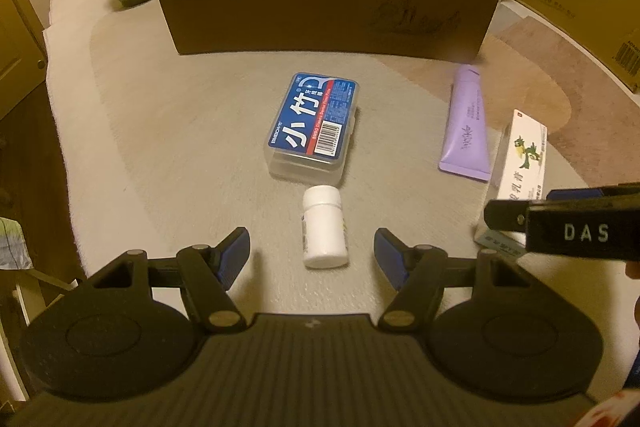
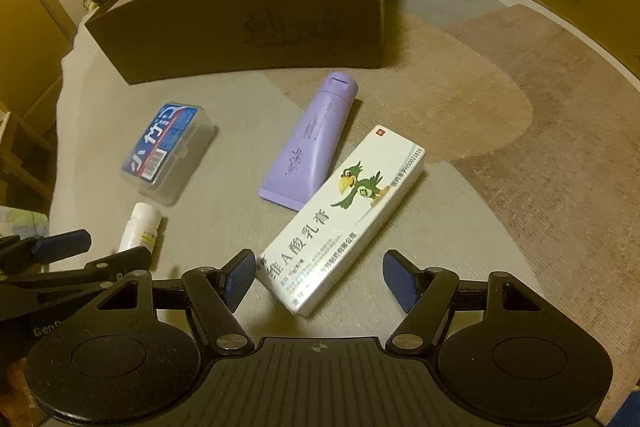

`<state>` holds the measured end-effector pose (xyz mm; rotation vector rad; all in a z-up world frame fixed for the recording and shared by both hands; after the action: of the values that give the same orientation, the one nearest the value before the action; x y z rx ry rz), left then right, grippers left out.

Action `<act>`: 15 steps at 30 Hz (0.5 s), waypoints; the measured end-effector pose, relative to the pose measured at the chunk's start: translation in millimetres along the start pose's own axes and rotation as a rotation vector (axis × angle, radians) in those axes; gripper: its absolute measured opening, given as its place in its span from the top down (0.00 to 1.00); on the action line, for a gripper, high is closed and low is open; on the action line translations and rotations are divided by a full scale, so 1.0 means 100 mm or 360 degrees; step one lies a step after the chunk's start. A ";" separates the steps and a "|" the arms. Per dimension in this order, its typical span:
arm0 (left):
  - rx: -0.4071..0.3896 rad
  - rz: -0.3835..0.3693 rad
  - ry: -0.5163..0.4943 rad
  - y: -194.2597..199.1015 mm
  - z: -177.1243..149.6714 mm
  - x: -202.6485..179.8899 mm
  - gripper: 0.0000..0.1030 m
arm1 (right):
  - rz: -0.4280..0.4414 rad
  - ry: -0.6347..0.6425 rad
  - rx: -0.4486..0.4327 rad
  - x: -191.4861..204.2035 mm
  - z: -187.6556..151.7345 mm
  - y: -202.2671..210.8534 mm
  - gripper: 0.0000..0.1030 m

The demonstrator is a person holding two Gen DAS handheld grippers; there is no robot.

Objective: Organize rigid objects
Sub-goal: 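Grasp the white pill bottle with the left tool while the right tool grasps the white ointment box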

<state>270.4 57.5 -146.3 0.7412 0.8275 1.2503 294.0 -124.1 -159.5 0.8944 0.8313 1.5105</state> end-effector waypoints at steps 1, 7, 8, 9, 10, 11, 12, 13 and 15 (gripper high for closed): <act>0.0002 0.0001 0.0000 -0.02 0.00 0.00 0.35 | -0.0005 -0.0006 0.0001 0.01 0.02 -0.03 0.32; 0.0000 0.0023 -0.0023 -0.08 0.01 0.02 0.35 | -0.0062 -0.0018 0.0025 0.02 0.09 -0.19 0.32; 0.0001 0.0022 -0.0025 -0.09 0.01 0.03 0.35 | -0.0072 -0.0004 0.0016 0.02 0.10 -0.21 0.32; 0.0001 0.0023 -0.0029 -0.10 0.01 0.03 0.35 | -0.0080 0.0016 0.0003 0.01 0.10 -0.21 0.32; -0.0001 0.0023 -0.0031 -0.10 0.01 0.03 0.35 | -0.0084 0.0033 -0.0003 0.00 0.10 -0.21 0.32; -0.0004 0.0021 -0.0033 -0.10 0.01 0.03 0.35 | -0.0080 0.0044 -0.0004 -0.01 0.09 -0.21 0.32; -0.0004 0.0015 -0.0033 -0.10 0.00 0.03 0.35 | -0.0069 0.0056 -0.0005 -0.04 0.09 -0.21 0.32; -0.0004 0.0012 -0.0033 -0.10 0.00 0.03 0.35 | -0.0064 0.0071 -0.0007 -0.06 0.08 -0.20 0.32; -0.0007 0.0010 -0.0032 -0.10 -0.01 0.04 0.35 | -0.0069 0.0120 -0.0014 -0.13 0.05 -0.19 0.32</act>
<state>275.0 59.9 -156.0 0.7522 0.8060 1.2482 308.0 -134.6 -174.6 0.8118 0.8926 1.5166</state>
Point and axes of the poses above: each gripper's, at about its wrist camera, not at the fingertips, and y roughly against the way its jaws point, x to its left, z to its top, the point moved 4 cm from there along -y, roughly the way its jaws point, and after that the axes turned 11 degrees about -z, right-handed, at the moved point
